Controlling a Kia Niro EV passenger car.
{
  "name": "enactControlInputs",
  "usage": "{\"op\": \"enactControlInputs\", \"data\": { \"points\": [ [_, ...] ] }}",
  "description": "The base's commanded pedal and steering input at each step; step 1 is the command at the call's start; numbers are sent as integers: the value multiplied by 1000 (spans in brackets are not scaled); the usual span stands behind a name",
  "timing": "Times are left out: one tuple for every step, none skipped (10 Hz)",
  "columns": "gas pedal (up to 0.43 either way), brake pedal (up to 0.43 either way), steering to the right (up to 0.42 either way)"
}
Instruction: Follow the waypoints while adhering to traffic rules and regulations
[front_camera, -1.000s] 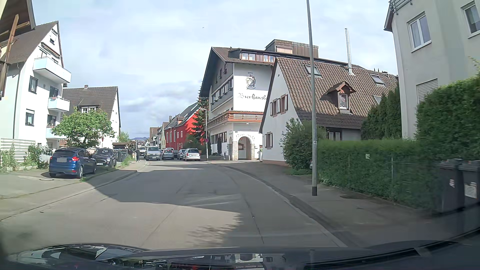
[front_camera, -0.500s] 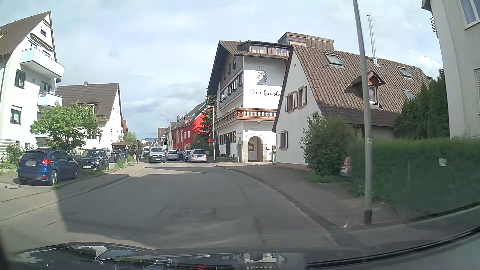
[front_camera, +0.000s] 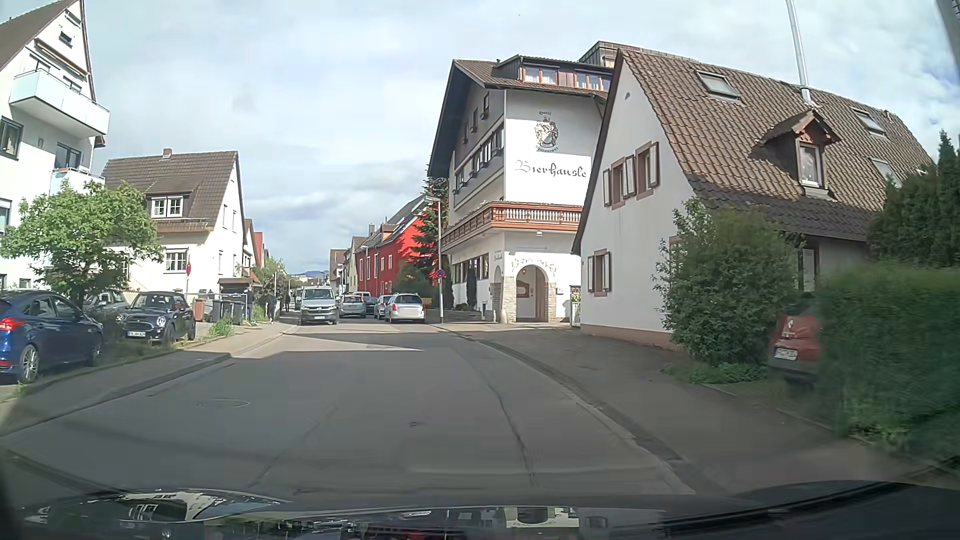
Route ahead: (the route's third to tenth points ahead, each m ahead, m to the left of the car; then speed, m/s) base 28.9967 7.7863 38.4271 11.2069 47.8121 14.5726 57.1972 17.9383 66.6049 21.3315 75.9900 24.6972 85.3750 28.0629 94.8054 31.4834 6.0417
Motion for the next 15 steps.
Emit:
{"op": "enactControlInputs", "data": {
  "points": [
    [0,0,-41],
    [0,0,-41],
    [0,0,-41],
    [0,0,-42],
    [0,18,-46],
    [0,43,-49],
    [0,85,-52],
    [0,91,-52],
    [0,116,-50],
    [0,128,-49],
    [0,146,-48],
    [0,152,-48],
    [0,165,-48],
    [0,183,-46],
    [0,189,-38]
  ]
}}
